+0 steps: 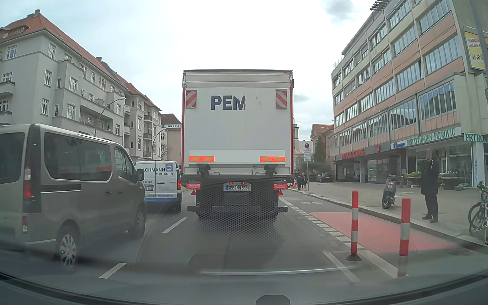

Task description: Follow the waypoints while adhering to traffic rules and regulations

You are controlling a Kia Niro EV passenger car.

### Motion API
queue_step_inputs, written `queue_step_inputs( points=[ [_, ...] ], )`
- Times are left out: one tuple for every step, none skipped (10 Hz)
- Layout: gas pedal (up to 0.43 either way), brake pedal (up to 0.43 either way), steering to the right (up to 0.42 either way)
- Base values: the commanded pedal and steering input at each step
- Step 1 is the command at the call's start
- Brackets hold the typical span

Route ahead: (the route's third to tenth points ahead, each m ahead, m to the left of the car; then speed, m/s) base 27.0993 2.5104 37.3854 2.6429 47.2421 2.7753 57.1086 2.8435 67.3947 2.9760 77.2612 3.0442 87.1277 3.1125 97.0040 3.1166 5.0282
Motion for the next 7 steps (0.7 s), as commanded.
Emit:
queue_step_inputs(
  points=[
    [0.228,0.000,-0.012],
    [0.228,0.000,-0.012],
    [0.220,0.000,-0.012],
    [0.169,0.000,-0.011],
    [0.110,0.000,-0.011],
    [0.087,0.000,-0.009],
    [0.039,0.000,-0.006]
  ],
)
